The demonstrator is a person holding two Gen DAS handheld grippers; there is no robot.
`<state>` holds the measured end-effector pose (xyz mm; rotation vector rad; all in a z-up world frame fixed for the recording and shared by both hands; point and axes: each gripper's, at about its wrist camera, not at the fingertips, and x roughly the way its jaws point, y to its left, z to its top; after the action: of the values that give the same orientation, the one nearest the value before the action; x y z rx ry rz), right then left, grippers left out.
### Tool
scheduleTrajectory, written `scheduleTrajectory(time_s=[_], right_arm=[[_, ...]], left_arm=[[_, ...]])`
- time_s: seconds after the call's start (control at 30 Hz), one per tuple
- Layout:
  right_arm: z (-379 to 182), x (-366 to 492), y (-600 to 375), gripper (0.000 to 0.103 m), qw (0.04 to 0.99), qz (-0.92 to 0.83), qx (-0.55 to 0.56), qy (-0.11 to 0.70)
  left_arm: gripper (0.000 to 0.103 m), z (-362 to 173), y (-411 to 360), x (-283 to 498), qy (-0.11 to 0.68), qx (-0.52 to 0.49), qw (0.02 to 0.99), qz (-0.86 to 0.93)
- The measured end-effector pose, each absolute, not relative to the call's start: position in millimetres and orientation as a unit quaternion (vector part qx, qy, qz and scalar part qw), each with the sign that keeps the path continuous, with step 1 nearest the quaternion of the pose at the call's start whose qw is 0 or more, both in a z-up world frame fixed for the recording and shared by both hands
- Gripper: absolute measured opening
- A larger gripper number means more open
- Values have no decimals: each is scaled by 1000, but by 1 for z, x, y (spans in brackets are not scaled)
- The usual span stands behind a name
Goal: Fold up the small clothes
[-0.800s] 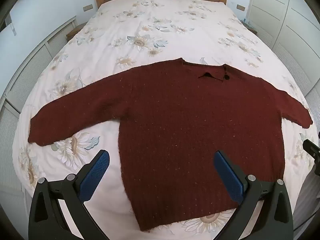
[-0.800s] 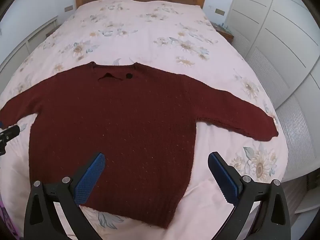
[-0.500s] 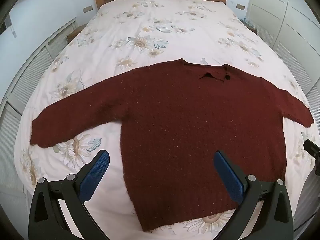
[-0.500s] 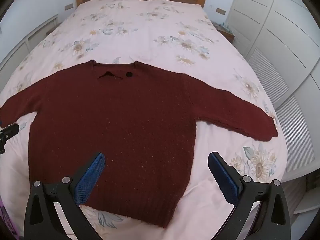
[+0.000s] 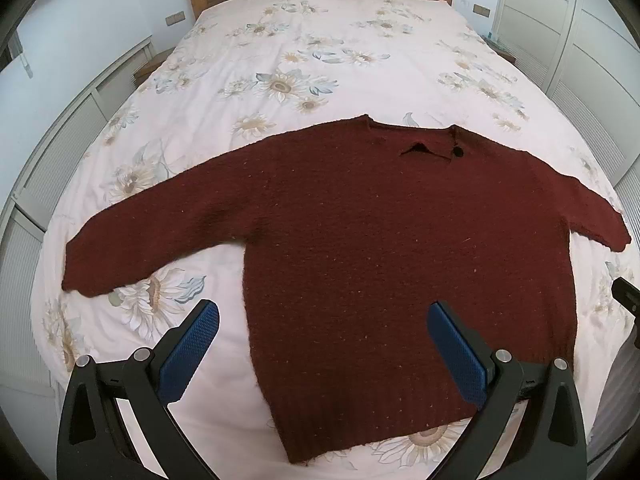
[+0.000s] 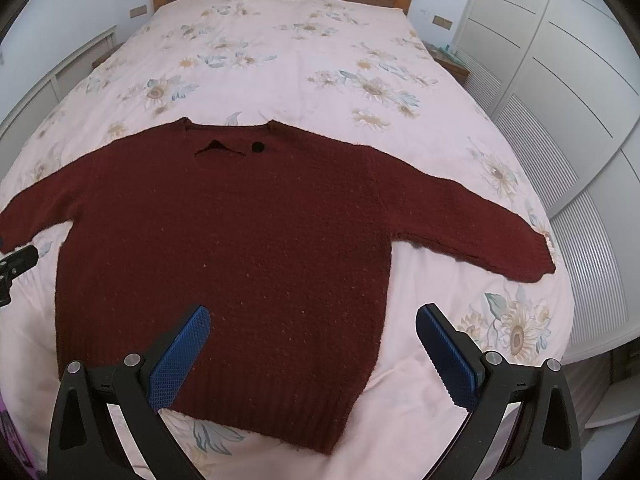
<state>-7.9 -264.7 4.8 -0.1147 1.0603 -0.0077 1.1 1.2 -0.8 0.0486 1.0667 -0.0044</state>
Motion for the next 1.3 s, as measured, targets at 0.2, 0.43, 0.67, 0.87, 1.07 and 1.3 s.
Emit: scheduleTrajectory(time_s=[0.2,0.43,0.67,0.87,1.07,1.3], right_arm=[[5,-7,-264,102,860,-4,-56,506],[5,-7,-265,102,861,-5,-56,506],[6,-8,-269,102,861,-7,-55,506],[9,-10,-271,102,862,-12,-54,504],[9,-9,-271,102,862,-10,-55,504],[8,-8,-270,102,860,-8,-58,507]], left_arm=[[102,-1,2,1,508,23,861,-1],[102,-2,2,1,507,25,861,-1],[102,-3,4,1,507,29,861,-2],[102,-2,-1,0,508,35,861,-6],[102,-2,-2,2,509,39,860,-7],[102,-3,-5,3,513,44,857,-8]])
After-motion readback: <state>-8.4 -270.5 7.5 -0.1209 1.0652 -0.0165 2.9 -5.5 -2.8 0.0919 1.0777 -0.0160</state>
